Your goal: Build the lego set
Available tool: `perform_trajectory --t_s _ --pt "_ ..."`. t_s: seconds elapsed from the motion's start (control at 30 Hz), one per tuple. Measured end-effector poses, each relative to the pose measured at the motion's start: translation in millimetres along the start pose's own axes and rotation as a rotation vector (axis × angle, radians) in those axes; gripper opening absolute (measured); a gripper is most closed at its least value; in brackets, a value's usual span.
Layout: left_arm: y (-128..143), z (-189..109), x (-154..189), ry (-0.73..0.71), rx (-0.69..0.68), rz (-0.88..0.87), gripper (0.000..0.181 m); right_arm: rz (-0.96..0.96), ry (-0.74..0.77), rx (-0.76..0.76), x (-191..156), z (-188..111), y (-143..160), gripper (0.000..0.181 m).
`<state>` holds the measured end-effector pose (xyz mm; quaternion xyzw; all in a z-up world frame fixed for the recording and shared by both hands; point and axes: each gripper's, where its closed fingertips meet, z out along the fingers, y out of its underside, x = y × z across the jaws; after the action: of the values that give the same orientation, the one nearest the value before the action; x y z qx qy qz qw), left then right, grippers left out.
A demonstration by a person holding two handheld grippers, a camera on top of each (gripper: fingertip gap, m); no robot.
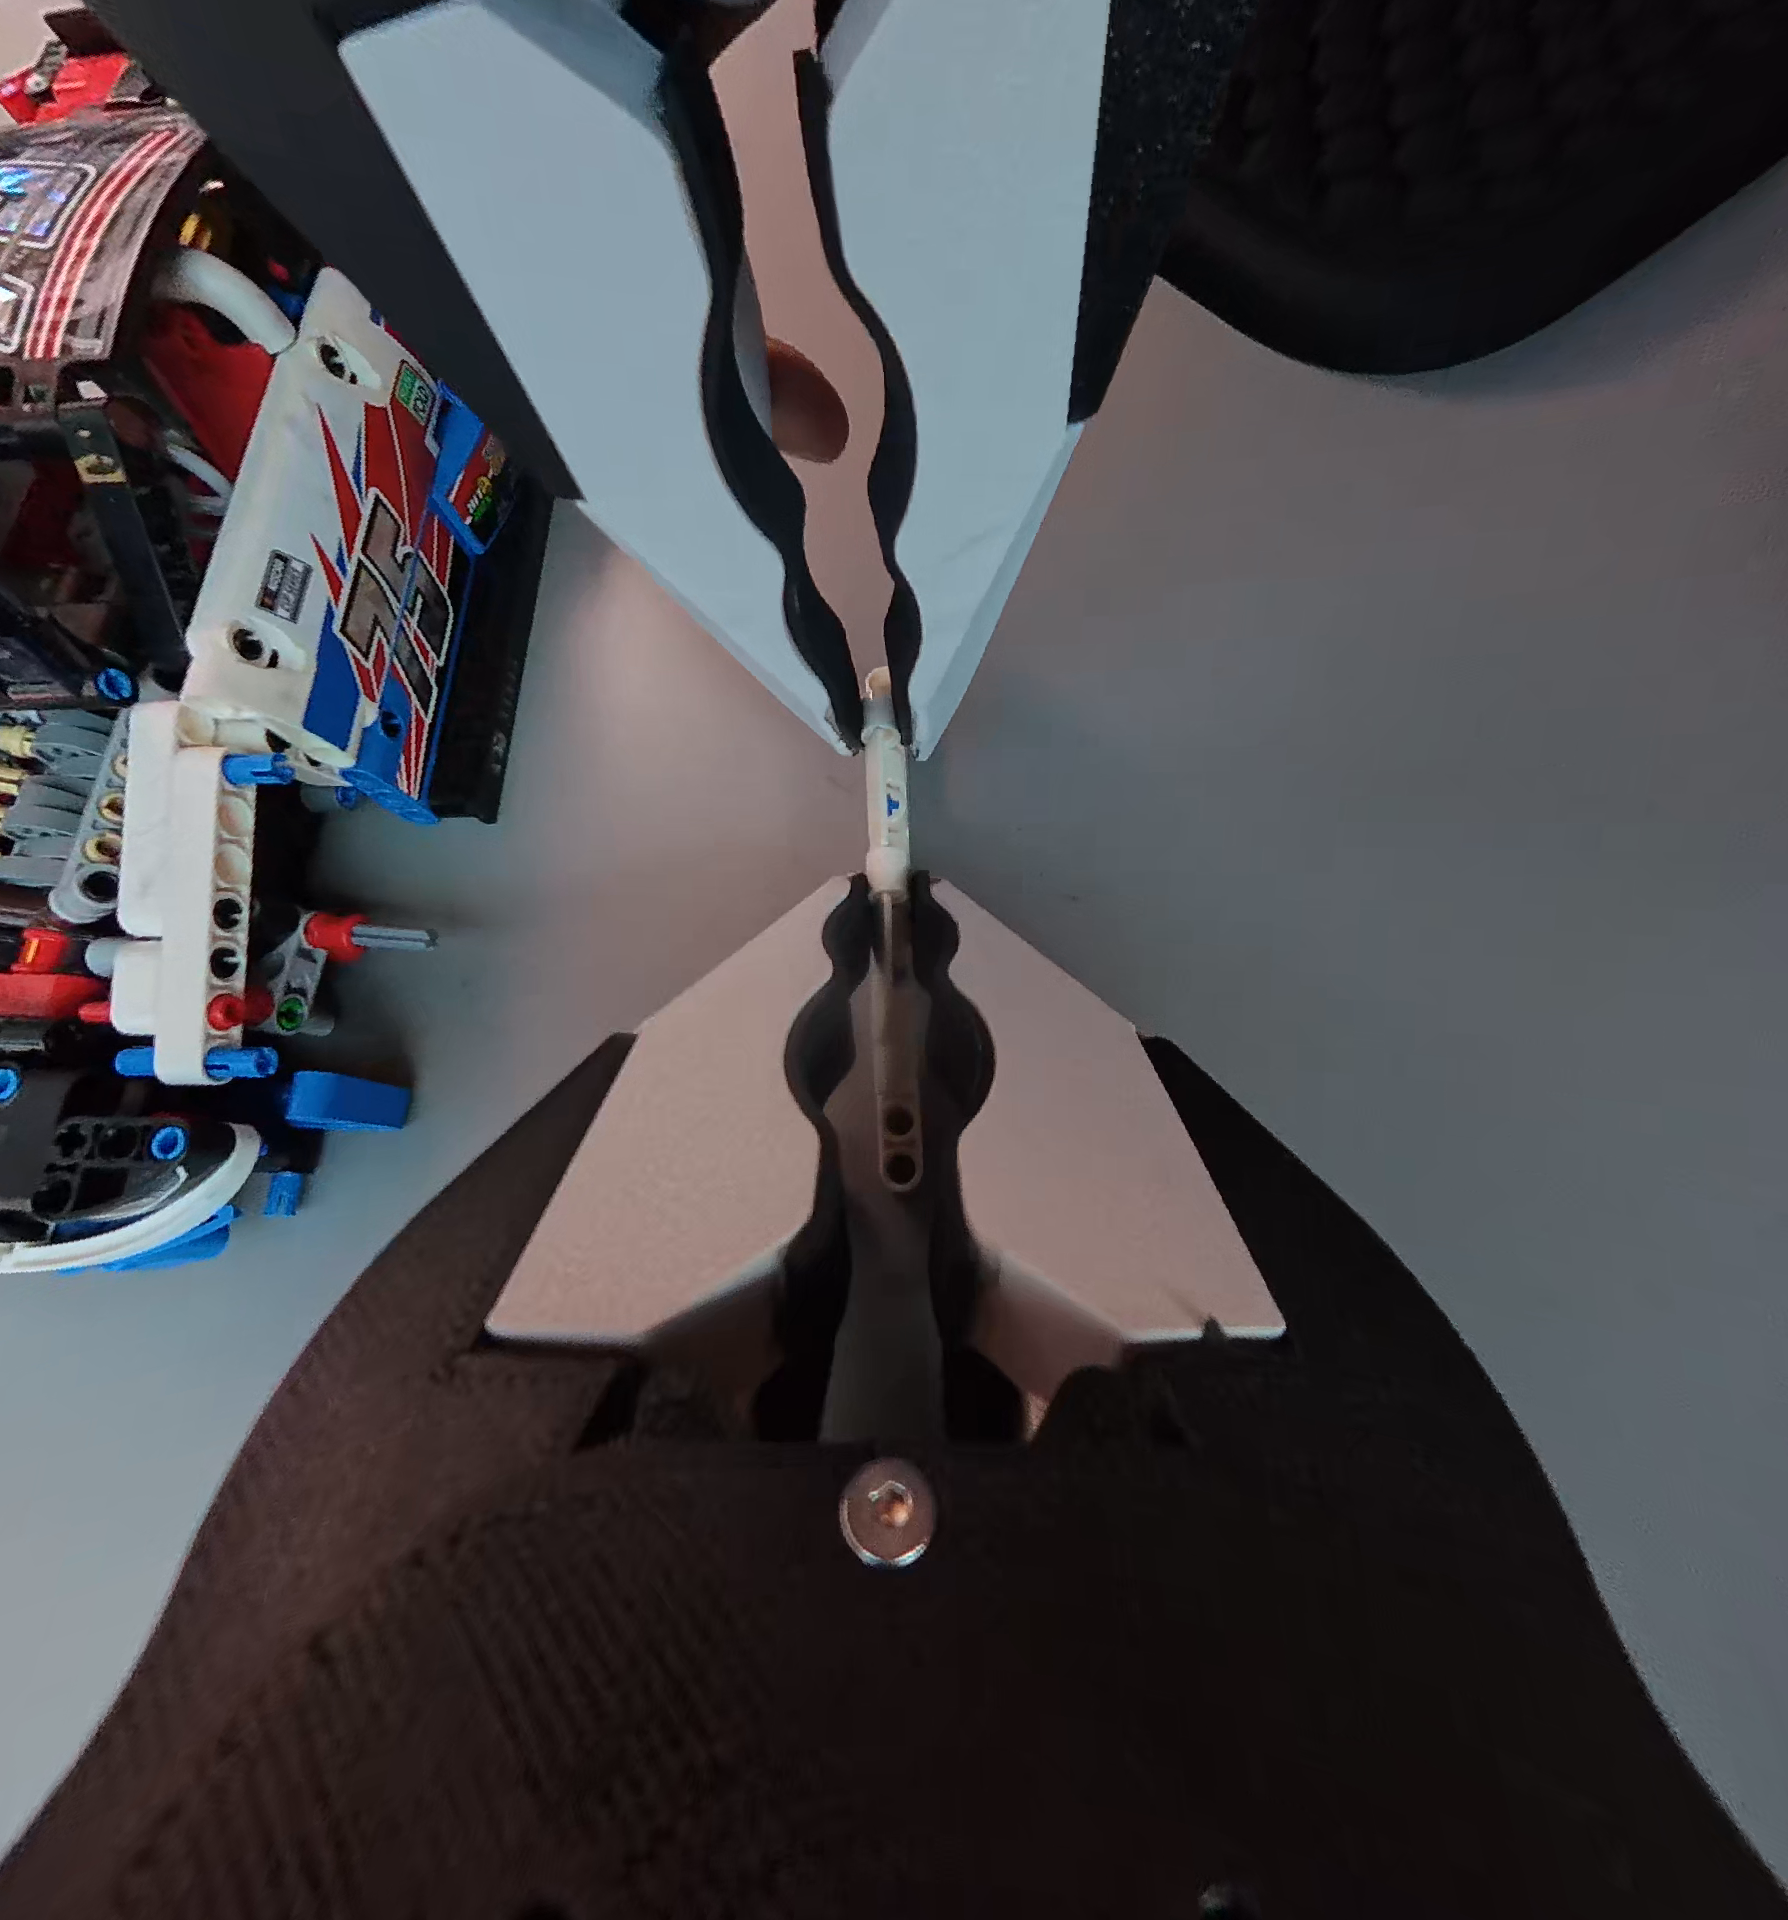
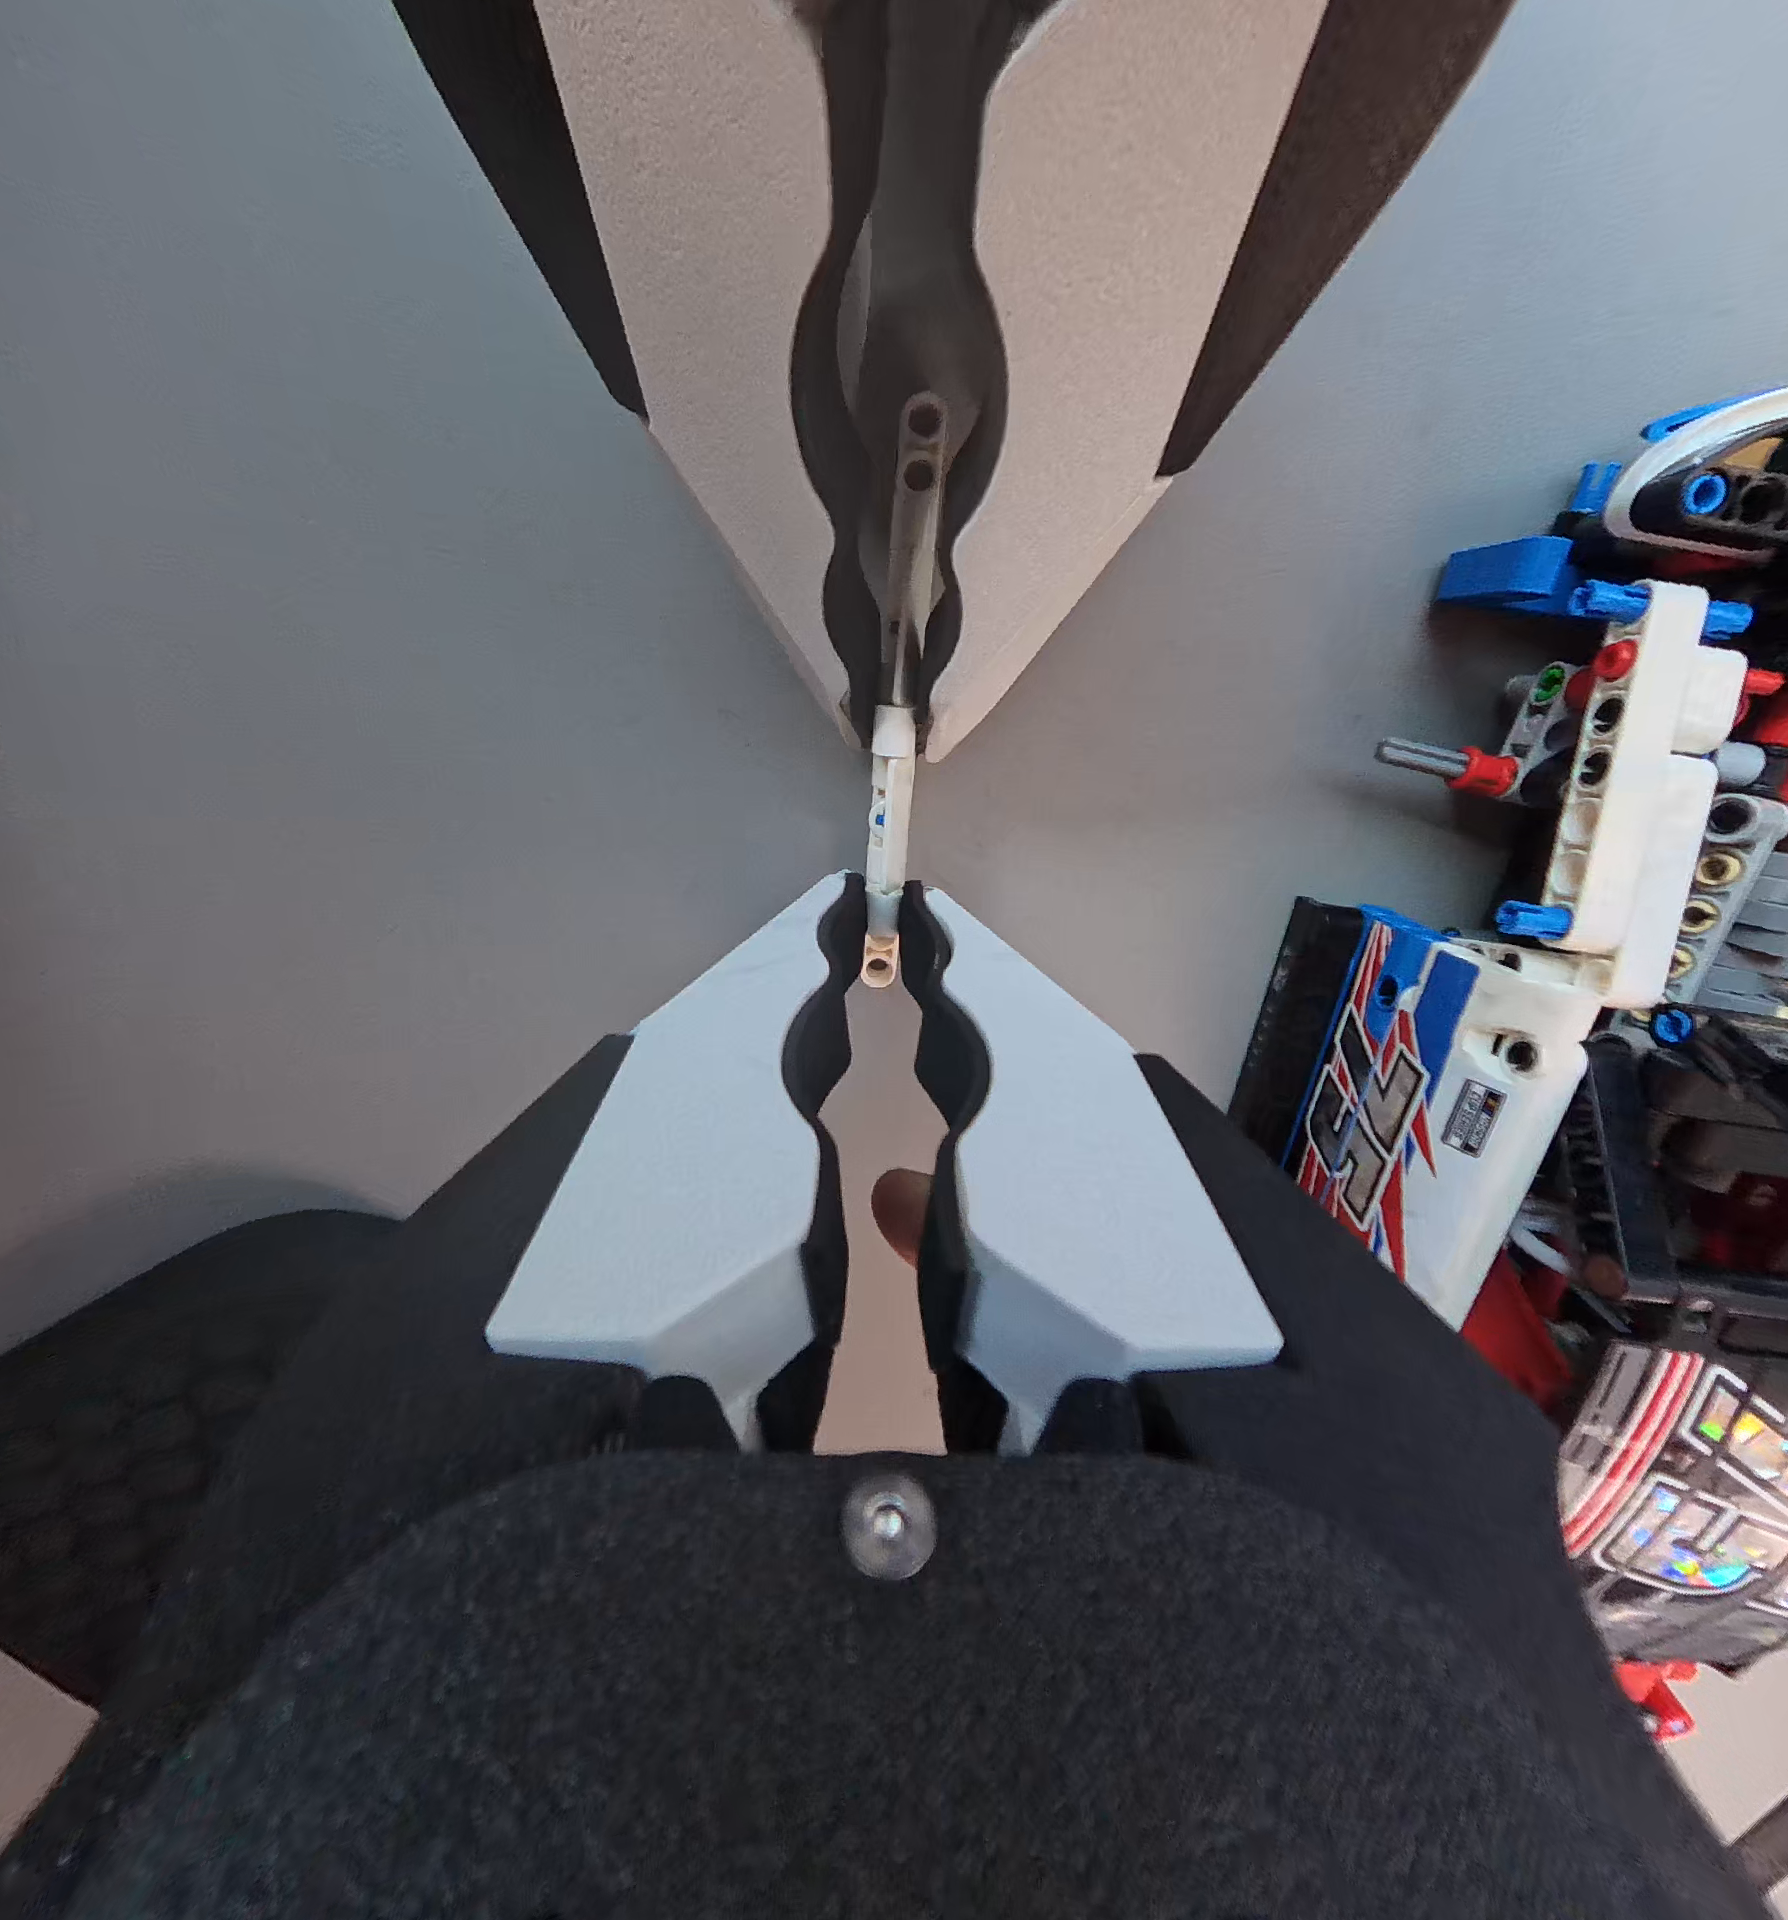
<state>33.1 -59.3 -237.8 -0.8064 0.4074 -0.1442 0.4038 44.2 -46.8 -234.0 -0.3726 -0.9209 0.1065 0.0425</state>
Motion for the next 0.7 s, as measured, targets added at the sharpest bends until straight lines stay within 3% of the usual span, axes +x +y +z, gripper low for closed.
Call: perform_trajectory --t_s 0.27,0.6,0.7 --pt "1.1 -1.2 -0.1 0.000 0.002 -0.012 0.006 0.031 0.016 0.087 -1.5 2.3 9.6 0.006" --pt "2.6 -3.4 -4.3 -0.017 0.005 -0.021 0.005 0.109 0.008 0.204 -1.7 -7.9 -0.4 0.005" --pt "-2.7 -8.8 -5.5 -0.007 0.054 -0.041 0.020 0.108 0.035 0.225 -5.4 -13.3 0.6 0.006"
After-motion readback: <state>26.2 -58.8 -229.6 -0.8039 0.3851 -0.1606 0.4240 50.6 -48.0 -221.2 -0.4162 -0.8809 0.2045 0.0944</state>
